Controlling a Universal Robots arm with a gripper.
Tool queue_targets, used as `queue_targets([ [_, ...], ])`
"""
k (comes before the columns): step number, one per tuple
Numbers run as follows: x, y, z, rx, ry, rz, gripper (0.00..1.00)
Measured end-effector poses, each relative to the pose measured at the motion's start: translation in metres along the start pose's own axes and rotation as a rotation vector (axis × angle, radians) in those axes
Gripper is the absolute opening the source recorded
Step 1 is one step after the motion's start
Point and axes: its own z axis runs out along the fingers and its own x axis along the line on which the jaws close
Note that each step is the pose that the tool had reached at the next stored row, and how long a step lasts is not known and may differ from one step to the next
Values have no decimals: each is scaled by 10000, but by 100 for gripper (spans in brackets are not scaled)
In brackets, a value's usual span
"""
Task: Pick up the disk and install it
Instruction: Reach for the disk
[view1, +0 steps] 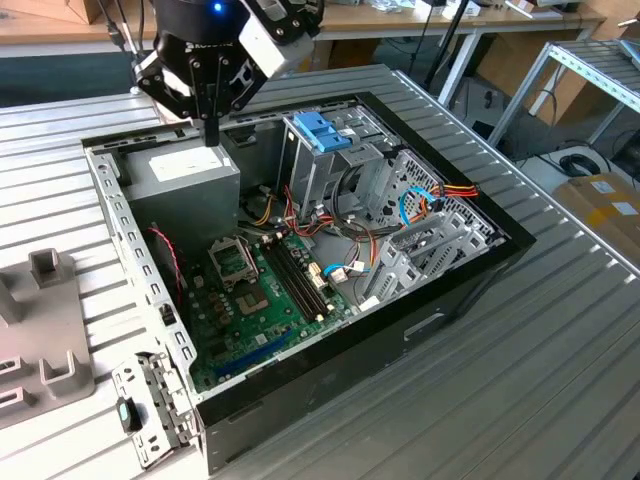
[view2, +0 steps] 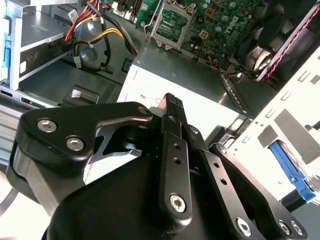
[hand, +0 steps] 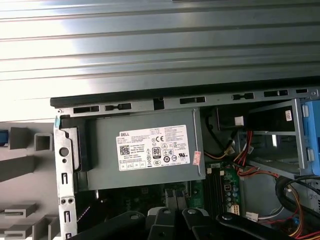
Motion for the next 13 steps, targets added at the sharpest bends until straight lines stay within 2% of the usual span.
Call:
queue_targets([
  [13,25,-2,-1,0,0,1,10],
])
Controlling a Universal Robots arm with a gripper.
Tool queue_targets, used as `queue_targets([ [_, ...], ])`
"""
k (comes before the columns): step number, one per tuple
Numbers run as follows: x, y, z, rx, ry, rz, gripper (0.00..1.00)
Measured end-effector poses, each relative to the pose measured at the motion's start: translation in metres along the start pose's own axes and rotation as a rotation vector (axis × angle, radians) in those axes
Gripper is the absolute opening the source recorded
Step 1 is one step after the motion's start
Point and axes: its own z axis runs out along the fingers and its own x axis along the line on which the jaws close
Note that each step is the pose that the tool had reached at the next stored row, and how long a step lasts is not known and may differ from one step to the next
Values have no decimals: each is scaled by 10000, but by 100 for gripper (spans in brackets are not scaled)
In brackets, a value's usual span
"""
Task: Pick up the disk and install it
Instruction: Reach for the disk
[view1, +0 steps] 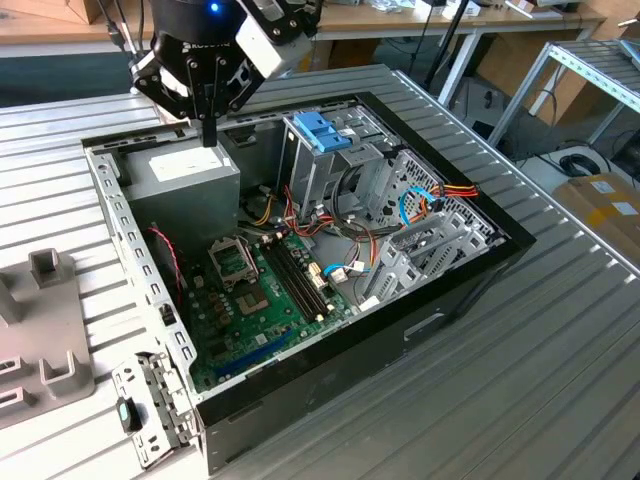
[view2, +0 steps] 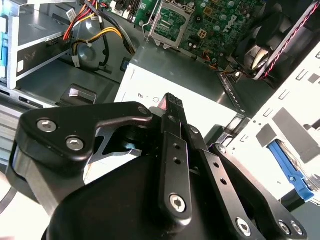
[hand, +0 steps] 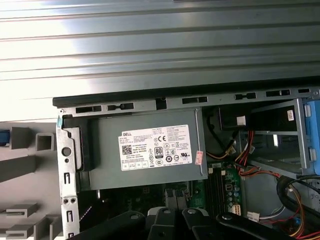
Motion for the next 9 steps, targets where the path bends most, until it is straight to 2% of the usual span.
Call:
queue_targets([
  [9,40,-3,-1,0,0,-1,10],
])
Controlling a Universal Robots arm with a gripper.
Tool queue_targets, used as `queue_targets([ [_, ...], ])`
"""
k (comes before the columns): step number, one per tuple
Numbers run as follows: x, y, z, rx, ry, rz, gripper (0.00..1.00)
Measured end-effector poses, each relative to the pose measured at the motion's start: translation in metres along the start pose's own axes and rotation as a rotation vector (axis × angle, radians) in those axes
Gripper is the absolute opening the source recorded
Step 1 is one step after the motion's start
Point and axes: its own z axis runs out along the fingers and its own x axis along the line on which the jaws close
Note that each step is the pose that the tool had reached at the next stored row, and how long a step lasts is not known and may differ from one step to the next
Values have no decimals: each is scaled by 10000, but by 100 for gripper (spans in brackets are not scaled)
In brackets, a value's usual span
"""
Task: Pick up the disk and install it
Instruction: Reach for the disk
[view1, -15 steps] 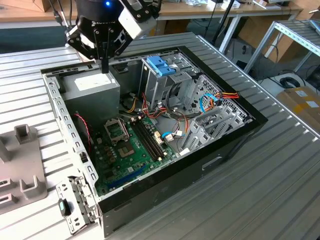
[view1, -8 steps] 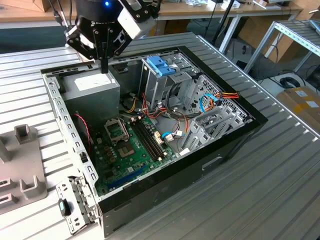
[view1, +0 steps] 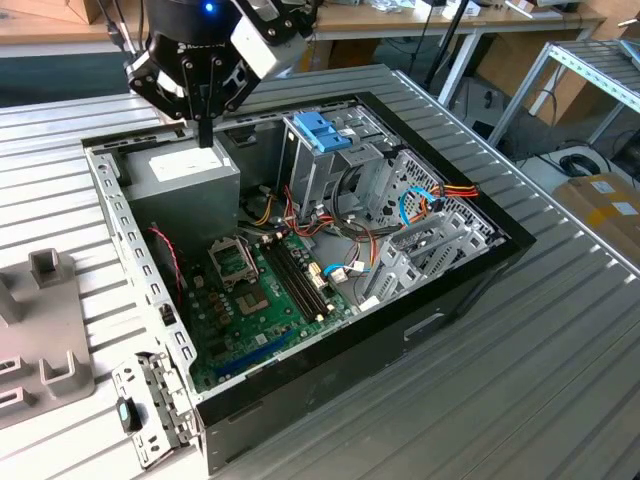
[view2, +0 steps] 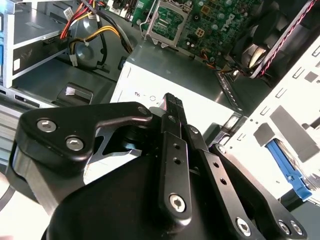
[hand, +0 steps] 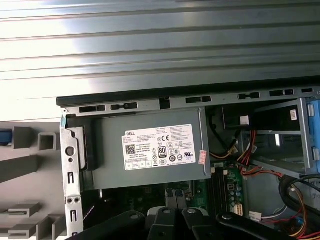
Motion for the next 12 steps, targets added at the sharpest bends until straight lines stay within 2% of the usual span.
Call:
queue_targets([
  [12,53,-4,-2,1,0,0,10],
])
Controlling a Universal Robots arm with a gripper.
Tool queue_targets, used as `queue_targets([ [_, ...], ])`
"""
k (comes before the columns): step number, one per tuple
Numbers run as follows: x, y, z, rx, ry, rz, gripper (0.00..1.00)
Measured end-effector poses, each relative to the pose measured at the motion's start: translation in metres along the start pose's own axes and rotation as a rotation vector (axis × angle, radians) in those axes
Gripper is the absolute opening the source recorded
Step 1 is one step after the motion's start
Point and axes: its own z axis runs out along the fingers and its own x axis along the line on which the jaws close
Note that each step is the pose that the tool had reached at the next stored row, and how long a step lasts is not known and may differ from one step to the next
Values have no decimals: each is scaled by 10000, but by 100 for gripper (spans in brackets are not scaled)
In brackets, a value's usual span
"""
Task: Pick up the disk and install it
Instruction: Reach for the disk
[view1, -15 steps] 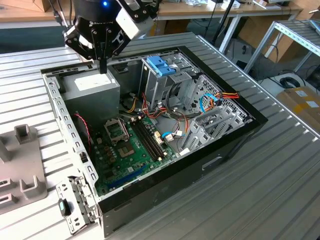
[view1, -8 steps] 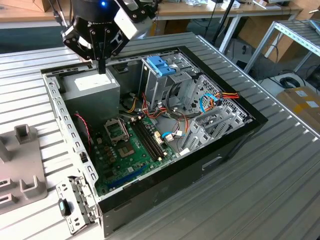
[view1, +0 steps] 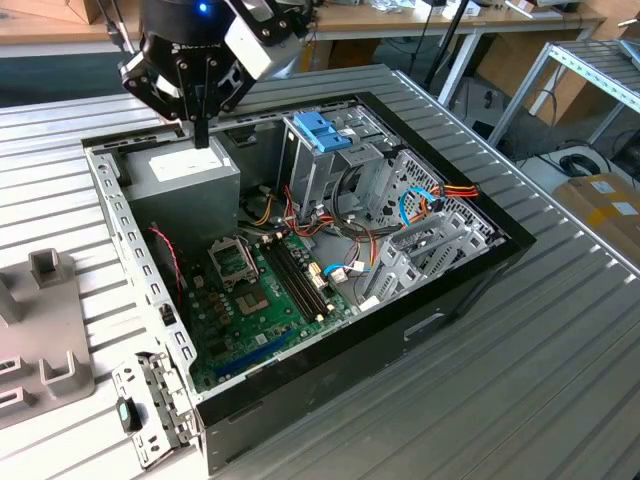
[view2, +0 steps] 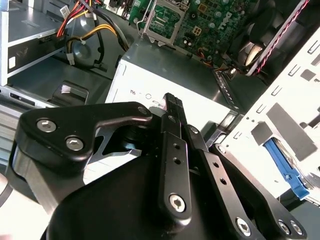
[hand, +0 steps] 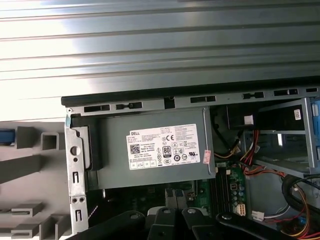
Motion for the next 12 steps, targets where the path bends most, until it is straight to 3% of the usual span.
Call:
queue_targets([
  [12,59,-4,-1,-1,-1,0,10],
])
